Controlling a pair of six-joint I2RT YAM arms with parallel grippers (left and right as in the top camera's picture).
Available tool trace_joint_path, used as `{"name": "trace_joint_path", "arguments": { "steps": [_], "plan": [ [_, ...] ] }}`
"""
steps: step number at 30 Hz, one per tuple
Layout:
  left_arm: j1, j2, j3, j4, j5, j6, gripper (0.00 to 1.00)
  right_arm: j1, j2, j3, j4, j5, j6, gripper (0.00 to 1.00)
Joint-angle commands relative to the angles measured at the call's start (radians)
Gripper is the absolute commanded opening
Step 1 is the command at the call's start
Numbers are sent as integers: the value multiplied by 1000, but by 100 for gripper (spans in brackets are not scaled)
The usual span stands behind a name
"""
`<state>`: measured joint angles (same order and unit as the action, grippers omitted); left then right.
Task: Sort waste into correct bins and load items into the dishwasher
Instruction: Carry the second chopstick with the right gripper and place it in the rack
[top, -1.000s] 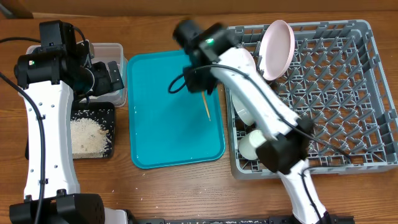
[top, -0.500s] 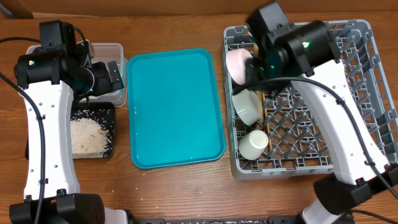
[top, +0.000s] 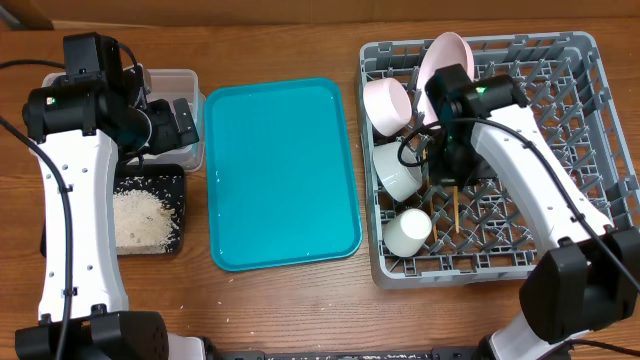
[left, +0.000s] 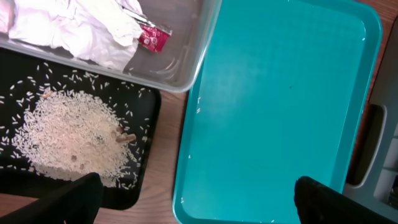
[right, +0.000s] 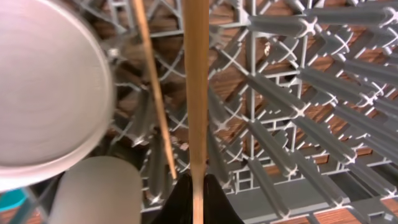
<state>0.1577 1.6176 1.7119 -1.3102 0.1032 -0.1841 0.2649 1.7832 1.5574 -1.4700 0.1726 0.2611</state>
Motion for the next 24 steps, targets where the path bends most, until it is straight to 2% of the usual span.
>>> {"name": "trace_joint_path", "arguments": {
  "steps": [1,10,16,21,22,23,24],
  "plan": [
    [-1,-10,19,2,-3,1,100,-19,-20,-23,11,6,-8,4],
    [-1,-10,19,2,-3,1,100,-18,-21,-23,7,-1,-8,8],
    [-1,-10,19,2,-3,1,100,-11,-58,10,-42,-62,-7,19],
    [-1,-10,19,2,-3,1,100,37,-170,116,-98,-74,0,45],
    [-1,-10,19,2,-3,1,100,46,-193,141,-108,-74,2,55],
    [-1,-10,19,2,-3,1,100,55,-218,169,-120,-74,6,81],
    [-1,-10,19,2,-3,1,100,63,-243,199,-135,-77,16,100]
  ]
}}
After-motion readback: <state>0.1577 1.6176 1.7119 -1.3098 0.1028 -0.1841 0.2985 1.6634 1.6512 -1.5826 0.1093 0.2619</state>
